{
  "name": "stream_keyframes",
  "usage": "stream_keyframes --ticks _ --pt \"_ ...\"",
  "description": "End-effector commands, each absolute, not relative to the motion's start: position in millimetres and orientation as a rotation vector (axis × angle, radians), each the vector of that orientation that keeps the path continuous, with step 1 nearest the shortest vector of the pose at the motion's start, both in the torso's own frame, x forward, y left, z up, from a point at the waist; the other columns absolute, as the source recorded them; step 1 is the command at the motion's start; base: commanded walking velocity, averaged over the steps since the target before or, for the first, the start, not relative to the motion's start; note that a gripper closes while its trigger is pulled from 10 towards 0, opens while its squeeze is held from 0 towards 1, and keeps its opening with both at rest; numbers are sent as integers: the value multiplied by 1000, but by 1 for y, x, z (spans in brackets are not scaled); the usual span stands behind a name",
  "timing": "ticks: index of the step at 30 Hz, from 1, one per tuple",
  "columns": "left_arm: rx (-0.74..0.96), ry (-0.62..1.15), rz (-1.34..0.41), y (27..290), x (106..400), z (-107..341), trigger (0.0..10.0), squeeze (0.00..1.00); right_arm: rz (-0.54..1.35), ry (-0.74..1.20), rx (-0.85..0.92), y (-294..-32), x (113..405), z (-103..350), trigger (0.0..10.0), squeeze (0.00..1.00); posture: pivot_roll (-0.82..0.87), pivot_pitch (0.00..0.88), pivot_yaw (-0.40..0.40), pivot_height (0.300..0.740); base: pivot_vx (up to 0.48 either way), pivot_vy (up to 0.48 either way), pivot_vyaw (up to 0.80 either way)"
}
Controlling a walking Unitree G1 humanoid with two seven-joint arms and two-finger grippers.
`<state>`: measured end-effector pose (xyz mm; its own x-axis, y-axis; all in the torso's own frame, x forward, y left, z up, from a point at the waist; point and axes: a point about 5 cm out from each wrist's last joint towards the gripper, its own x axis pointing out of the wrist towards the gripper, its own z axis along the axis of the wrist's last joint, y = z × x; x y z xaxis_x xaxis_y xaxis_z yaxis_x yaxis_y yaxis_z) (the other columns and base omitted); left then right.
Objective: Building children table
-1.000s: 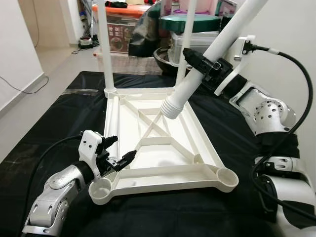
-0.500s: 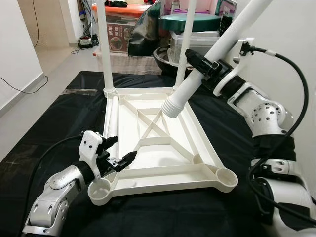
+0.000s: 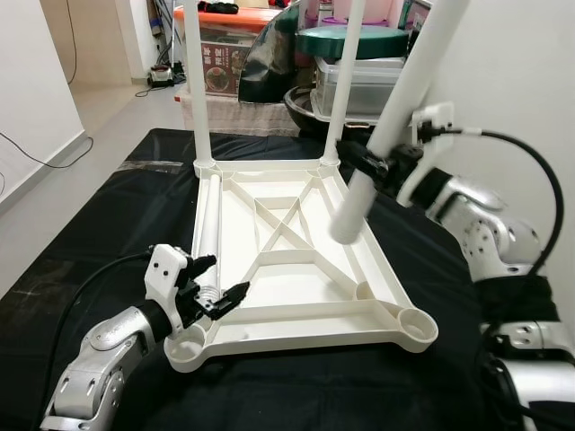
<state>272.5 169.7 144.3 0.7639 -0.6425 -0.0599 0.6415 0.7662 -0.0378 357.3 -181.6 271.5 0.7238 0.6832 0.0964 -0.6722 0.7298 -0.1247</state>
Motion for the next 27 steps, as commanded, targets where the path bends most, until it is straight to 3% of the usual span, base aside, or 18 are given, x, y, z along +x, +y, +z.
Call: stream_keyframes --ticks 1,9,13,18,23,27 --pt "-16 81 -699 169 272 141 10000 0 771 -159 -160 -182 353 273 0 0 104 0 -136 740 0 0 0" --pt "-18 74 -696 170 270 142 10000 0 762 -2 -458 -215 329 225 0 0 77 0 -124 740 0 0 0" --pt "-19 74 -698 170 271 142 10000 0 735 25 -493 -220 329 215 0 0 78 0 -121 740 0 0 0" --pt "-15 75 -698 171 271 142 10000 0 629 101 -765 -237 331 186 0 0 82 0 -124 740 0 0 0" --pt "-12 71 -693 171 271 143 10000 0 630 140 -845 -243 328 173 0 0 85 0 -123 740 0 0 0" --pt "-11 61 -679 172 271 144 10000 0 708 166 -773 -235 318 162 0 0 89 0 -129 740 0 0 0"
